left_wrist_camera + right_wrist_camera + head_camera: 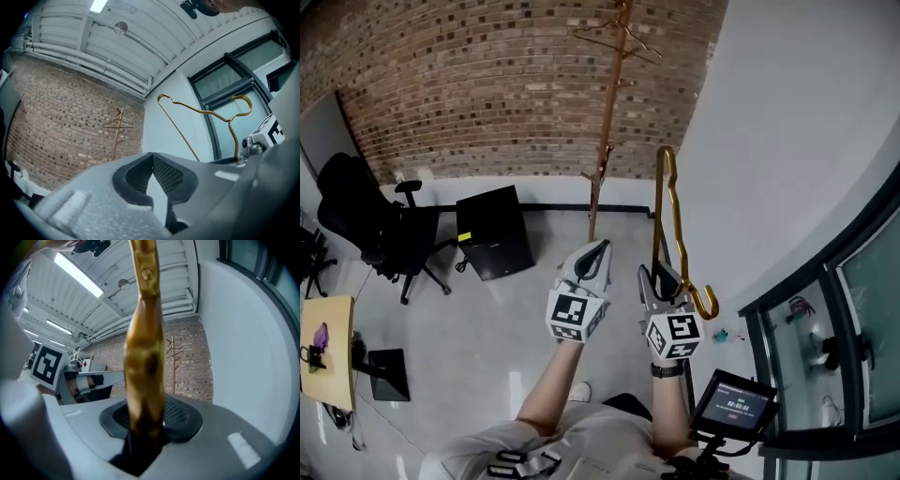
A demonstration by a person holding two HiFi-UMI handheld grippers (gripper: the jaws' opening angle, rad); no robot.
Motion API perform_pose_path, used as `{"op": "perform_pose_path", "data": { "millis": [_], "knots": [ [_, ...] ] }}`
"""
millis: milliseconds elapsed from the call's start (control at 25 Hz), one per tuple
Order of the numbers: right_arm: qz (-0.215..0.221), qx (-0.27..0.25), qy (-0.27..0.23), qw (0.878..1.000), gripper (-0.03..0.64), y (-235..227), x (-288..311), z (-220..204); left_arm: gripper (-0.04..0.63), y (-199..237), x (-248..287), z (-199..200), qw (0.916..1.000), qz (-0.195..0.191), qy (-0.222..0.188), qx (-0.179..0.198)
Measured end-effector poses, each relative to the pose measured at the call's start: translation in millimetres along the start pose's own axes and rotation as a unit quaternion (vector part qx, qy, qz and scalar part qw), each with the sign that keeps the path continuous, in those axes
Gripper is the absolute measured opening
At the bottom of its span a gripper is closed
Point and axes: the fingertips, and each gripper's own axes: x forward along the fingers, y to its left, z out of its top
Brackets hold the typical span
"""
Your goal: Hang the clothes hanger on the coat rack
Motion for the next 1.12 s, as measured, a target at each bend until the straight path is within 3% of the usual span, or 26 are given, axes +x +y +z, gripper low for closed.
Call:
{"op": "perform_pose_path", "data": {
  "millis": [280, 480, 680, 960, 1040, 1120],
  "knots": [
    [0.088, 0.034, 0.002, 0.996, 0.120, -64, 92, -20, 0.002, 36, 92, -47, 0.9986, 0.034, 0.040, 0.001],
    [0.149, 0.032, 0.013, 0.988, 0.120, -120, 175, -19, 0.002, 75, 170, -54, 0.9964, 0.080, 0.021, 0.021],
    [0.250, 0.019, 0.034, 0.968, 0.121, -163, 239, -7, 0.002, 94, 243, -44, 0.9942, 0.101, 0.019, 0.031],
    [0.296, 0.045, 0.091, 0.950, 0.121, -187, 301, -58, 0.002, 129, 264, -75, 0.9818, 0.174, 0.052, 0.054],
    [0.326, 0.037, 0.121, 0.937, 0.121, -174, 314, -76, 0.002, 146, 270, -90, 0.9810, 0.175, 0.070, 0.044],
    [0.360, -0.009, 0.161, 0.919, 0.123, -157, 332, -92, 0.002, 169, 278, -102, 0.9811, 0.173, 0.082, 0.032]
  ]
}}
